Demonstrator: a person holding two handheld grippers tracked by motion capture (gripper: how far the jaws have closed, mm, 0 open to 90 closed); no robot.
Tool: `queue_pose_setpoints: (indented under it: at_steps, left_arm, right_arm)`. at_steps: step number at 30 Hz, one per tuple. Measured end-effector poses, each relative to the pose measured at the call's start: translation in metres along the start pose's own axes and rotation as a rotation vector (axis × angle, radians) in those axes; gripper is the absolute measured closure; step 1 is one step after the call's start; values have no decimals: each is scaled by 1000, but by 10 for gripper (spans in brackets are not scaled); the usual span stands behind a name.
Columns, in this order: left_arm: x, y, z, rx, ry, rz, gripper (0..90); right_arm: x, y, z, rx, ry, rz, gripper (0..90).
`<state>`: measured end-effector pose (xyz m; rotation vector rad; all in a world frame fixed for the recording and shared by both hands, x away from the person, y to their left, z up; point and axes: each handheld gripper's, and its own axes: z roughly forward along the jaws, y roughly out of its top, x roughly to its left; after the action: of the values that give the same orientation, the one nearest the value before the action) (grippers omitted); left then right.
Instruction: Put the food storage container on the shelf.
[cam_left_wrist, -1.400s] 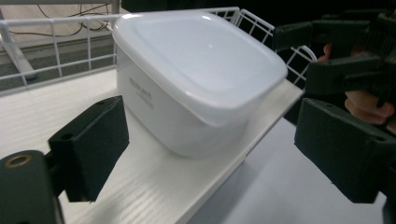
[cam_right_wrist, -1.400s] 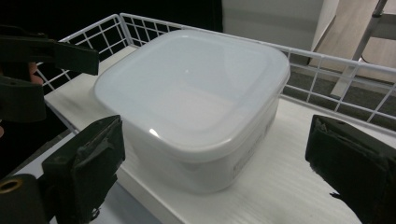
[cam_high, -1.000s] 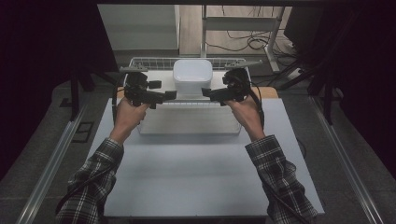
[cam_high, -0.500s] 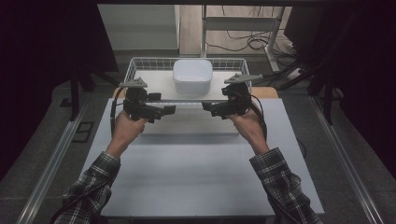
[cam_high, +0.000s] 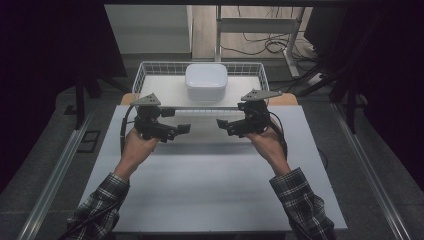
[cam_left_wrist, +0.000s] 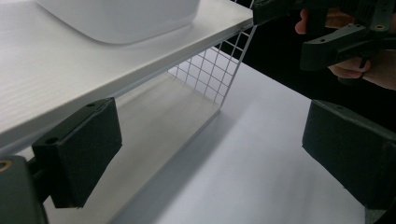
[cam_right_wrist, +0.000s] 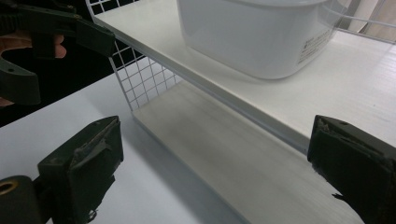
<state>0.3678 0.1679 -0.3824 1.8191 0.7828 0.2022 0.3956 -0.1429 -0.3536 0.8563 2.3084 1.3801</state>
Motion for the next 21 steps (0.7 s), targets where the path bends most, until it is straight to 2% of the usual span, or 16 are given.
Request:
queue_pose_setpoints:
  at_steps: [5,12,21]
  left_arm:
    - [-4,-8,1,8,1,9,46]
    - [-6,-23,4,13,4,-3,47]
    - [-8,-39,7,18,6,-5,45]
  right_arm:
    - [4,-8,-2,-7,1,-11,32]
    - [11,-19,-3,-16,3,-32,31]
    - [15,-35,0,4,-13,-50,0]
